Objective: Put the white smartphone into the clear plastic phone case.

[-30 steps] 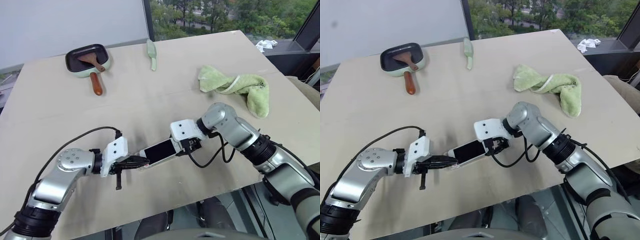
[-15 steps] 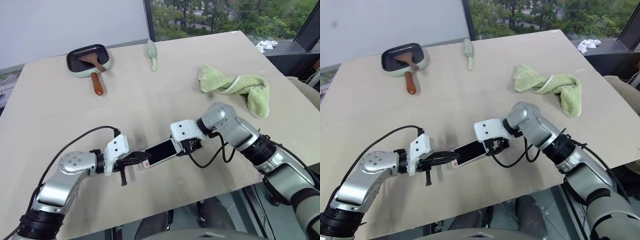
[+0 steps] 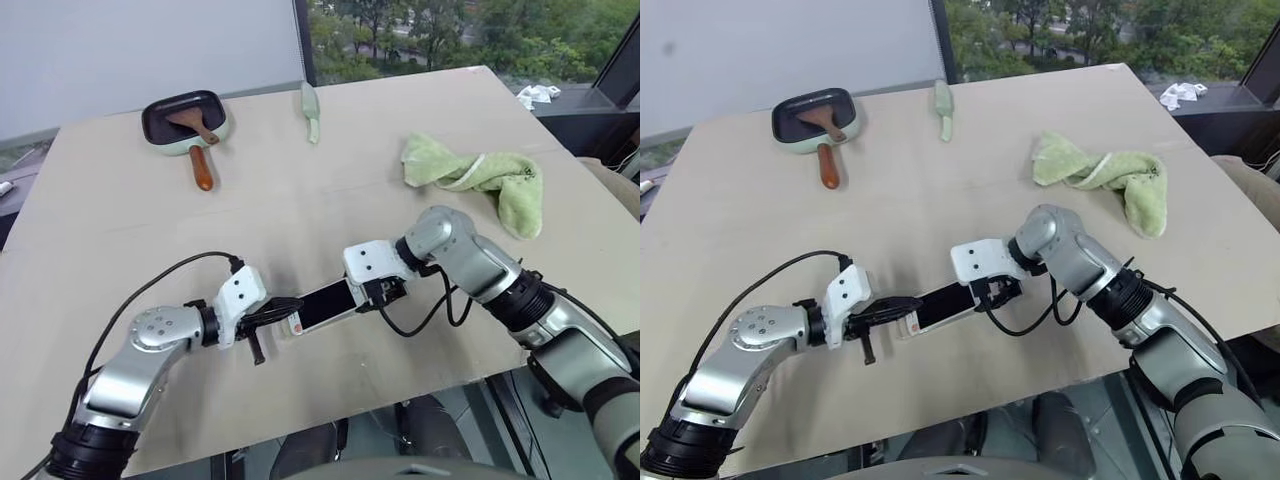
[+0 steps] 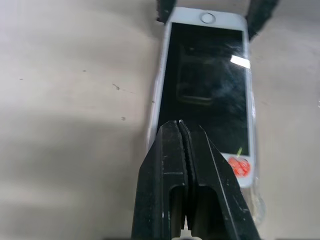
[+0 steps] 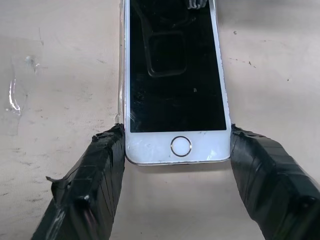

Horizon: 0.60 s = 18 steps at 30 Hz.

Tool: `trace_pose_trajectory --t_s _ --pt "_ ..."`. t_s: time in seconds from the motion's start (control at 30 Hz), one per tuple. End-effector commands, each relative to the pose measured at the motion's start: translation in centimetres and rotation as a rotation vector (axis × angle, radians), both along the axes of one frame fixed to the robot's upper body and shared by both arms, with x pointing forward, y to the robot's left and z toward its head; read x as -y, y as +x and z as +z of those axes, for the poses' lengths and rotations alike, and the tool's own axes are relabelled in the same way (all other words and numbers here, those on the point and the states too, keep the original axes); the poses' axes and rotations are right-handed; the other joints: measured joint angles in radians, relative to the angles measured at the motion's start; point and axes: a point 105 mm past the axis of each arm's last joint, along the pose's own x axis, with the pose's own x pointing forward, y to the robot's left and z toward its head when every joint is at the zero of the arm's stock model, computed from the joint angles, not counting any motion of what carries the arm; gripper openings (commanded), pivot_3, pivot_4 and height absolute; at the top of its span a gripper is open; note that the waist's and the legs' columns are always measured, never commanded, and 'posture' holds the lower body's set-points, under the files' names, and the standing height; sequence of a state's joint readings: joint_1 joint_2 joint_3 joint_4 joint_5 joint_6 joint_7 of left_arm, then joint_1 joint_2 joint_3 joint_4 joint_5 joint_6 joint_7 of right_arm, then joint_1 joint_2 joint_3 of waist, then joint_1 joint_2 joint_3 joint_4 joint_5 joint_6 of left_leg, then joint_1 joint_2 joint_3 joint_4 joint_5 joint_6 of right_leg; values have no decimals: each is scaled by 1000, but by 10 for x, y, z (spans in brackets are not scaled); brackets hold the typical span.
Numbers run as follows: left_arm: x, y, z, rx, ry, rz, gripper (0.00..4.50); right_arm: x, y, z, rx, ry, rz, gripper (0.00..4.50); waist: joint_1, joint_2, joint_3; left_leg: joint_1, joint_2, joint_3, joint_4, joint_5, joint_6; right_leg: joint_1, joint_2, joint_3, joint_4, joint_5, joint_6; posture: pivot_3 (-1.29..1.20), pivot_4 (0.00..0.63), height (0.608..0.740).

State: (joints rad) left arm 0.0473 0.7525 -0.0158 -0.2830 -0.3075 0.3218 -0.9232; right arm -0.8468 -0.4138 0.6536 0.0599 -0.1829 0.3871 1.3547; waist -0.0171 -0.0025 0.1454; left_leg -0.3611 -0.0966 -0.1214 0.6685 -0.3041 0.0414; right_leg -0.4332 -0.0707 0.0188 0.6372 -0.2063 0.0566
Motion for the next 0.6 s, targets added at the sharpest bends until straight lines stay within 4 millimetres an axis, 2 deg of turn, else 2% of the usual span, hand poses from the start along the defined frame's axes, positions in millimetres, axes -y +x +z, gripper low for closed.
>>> trace_pose_trajectory --t_s 0.03,0.07,0.1,0.17,0.4,0.6 --pt "-8 -11 -34 -128 60 55 32 0 -14 -8 -44 -38 58 2864 3 1 -2 0 0 0 0 0 0 0 0 0 0 0 0 0 150 740" --pt "-8 -11 -35 -130 60 57 32 0 -15 -7 -49 -36 61 2864 4 1 -3 0 0 0 0 0 0 0 0 0 0 0 0 0 150 740" --pt "-7 -12 -36 -131 59 58 0 0 -15 -7 -50 -29 64 3828 4 2 -3 0 0 0 0 0 0 0 0 0 0 0 0 0 150 740" --pt "-7 -13 -37 -131 58 59 0 -2 -15 -4 -43 -7 62 4411 4 2 -5 1 0 0 0 0 0 1 0 0 0 0 0 0 150 740" --pt "-4 -13 -36 -124 48 53 0 4 -5 13 -13 45 2 4411 4 4 -6 1 0 0 0 0 0 1 0 0 0 0 0 0 150 740" --pt "-2 -16 -37 -123 44 49 0 32 7 29 -4 77 -138 4411 6 4 -6 1 0 0 0 0 0 1 -1 0 0 0 0 0 150 740"
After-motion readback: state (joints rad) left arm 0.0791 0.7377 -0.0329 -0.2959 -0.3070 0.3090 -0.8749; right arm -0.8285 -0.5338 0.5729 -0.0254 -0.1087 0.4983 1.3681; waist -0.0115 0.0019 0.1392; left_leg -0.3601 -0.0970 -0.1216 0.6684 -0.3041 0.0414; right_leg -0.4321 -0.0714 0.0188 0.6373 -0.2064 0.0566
